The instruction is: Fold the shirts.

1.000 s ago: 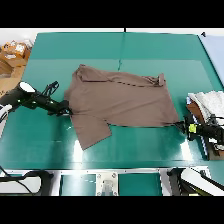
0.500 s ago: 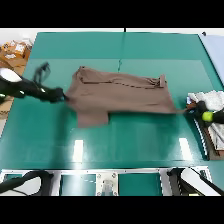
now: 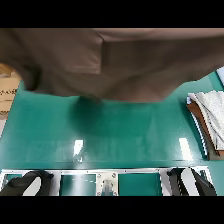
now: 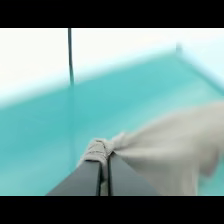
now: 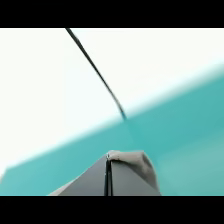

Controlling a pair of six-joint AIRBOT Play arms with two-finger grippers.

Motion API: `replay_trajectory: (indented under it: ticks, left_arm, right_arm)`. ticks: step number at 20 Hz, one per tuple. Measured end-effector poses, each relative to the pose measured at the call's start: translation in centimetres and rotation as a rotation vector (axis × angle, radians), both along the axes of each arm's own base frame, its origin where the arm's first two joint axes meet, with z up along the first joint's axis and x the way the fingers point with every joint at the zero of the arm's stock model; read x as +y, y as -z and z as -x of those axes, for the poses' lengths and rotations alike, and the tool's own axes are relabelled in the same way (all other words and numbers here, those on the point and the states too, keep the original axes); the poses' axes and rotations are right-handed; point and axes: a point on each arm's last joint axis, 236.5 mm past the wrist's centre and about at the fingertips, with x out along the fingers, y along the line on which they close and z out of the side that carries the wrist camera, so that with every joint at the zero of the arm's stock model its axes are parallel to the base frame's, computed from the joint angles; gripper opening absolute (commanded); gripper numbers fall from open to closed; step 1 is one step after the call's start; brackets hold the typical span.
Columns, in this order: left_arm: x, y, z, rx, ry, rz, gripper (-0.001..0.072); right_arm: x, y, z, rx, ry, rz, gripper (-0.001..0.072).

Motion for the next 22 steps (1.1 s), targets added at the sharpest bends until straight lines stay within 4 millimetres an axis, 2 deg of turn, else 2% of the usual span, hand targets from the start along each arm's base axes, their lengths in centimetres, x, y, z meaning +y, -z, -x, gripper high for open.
replay_trajectory:
  ticks: [2, 4, 5, 7, 9, 11, 13, 15, 18, 22]
  left_arm:
    - [-0.3, -4.4, 4.2, -0.143, -0.004, -0.003, 0.0027]
    - [-0.5, -6.3, 6.5, -0.203, -0.005, 0.005, 0.0027]
    - [-0.2, -6.4, 6.6, -0.205, -0.018, 0.008, 0.0028]
    - [0.5, -5.9, 5.7, -0.178, -0.051, 0.017, 0.0027]
    - [1.1, -4.1, 3.0, -0.109, -0.071, 0.03, 0.0028]
    - [1.8, -0.7, -1.3, 0.012, -0.09, 0.042, 0.0028]
    - [2.3, 3.8, -6.1, 0.15, -0.094, 0.06, 0.0028]
    - [2.5, 9.5, -11.2, 0.305, -0.095, 0.087, 0.0028]
    - [2.0, 18.6, -18.0, 0.509, -0.088, 0.122, 0.0028]
    - [0.2, 31.1, -24.7, 0.732, -0.085, 0.138, 0.0028]
  right_arm:
    - [1.8, -4.7, 2.6, -0.129, 0.027, 0.065, 0.0013]
    - [3.0, -7.4, 4.5, -0.21, 0.043, 0.103, 0.0014]
    - [3.2, -8.1, 5.0, -0.233, 0.049, 0.11, 0.0013]
    - [2.7, -8.1, 4.8, -0.235, 0.062, 0.106, 0.0013]
    - [1.3, -6.7, 3.4, -0.204, 0.069, 0.068, 0.0013]
    - [-0.7, -3.3, 0.6, -0.124, 0.058, -0.006, 0.0013]
    - [-2.1, 1.7, -3.1, -0.015, 0.015, -0.083, 0.0013]
    - [-2.8, 7.8, -7.2, 0.109, -0.037, -0.152, 0.0013]
    - [-3.1, 17.6, -13.0, 0.288, -0.084, -0.247, 0.0013]
    - [-3.1, 29.8, -18.7, 0.495, -0.095, -0.344, 0.0013]
